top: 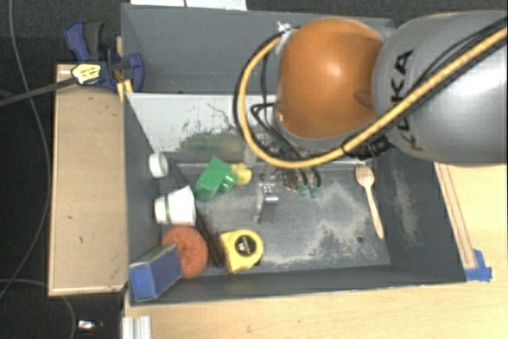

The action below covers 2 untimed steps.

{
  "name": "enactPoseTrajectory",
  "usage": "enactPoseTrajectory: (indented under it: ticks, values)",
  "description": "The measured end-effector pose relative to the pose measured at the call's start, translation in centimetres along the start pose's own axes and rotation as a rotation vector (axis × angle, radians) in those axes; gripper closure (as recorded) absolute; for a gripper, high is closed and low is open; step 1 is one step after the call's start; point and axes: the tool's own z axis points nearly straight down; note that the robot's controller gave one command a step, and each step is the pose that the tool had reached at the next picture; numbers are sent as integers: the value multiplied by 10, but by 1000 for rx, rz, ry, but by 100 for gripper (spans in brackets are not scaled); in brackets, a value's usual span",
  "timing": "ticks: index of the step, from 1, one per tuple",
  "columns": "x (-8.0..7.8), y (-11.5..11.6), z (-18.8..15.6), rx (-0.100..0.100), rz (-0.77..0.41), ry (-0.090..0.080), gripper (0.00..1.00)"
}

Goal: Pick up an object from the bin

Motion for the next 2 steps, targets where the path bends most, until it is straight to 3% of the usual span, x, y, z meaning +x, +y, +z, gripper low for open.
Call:
enactPoseTrajectory:
  ticks: [1, 2]
  values:
    - [-2, -1, -5, -2, 6, -8, 0]
    - [-36, 21, 77, -4, 25, -14, 0]
